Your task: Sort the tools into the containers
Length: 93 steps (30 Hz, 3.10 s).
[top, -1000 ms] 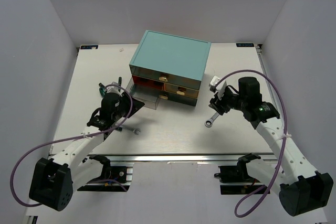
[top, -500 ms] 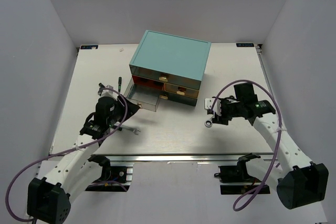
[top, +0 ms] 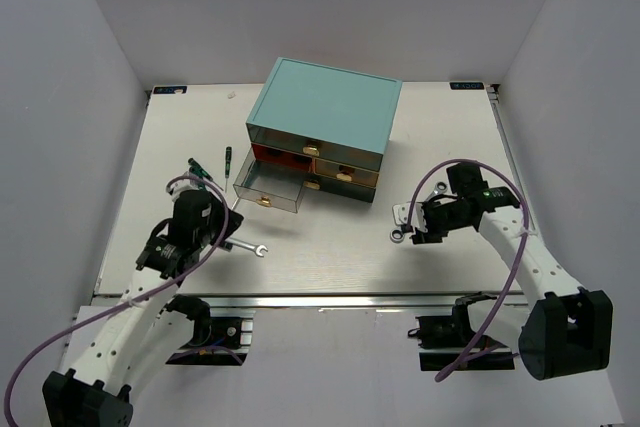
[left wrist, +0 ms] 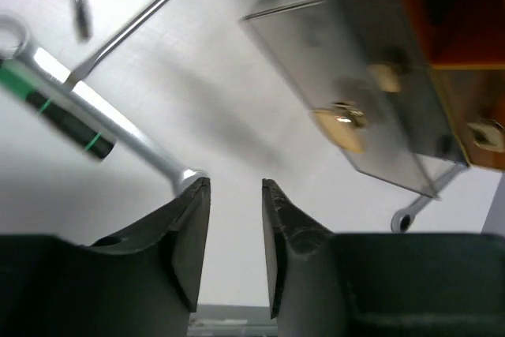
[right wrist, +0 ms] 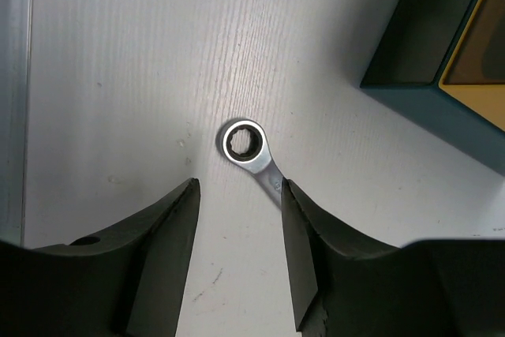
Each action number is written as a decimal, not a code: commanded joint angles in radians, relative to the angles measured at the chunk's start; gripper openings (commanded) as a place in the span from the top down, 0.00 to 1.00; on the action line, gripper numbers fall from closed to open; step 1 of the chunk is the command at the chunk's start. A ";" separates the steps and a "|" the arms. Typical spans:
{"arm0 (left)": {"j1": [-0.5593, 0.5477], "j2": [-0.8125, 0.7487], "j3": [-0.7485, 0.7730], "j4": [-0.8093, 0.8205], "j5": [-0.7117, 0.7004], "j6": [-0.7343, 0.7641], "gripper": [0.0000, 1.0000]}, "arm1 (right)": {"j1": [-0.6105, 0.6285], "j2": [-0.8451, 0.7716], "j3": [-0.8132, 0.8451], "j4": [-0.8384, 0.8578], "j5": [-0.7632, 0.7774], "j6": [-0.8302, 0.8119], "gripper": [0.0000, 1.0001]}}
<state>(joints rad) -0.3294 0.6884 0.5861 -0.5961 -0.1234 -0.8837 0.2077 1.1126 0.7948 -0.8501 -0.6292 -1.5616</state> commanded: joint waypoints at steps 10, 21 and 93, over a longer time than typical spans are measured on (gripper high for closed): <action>0.013 0.272 0.012 -0.139 -0.117 -0.287 0.37 | -0.004 -0.083 0.026 0.034 -0.139 0.190 0.44; 0.139 0.418 0.026 -0.102 -0.117 -0.279 0.39 | -0.004 -0.143 -0.032 0.097 -0.138 0.264 0.44; -0.025 0.490 0.351 0.305 0.282 -0.043 0.50 | -0.004 -0.214 -0.049 0.204 -0.196 0.456 0.45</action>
<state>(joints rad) -0.3515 1.1896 0.8742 -0.3286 0.2081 -0.9043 0.2066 0.9169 0.7551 -0.6708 -0.7933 -1.1236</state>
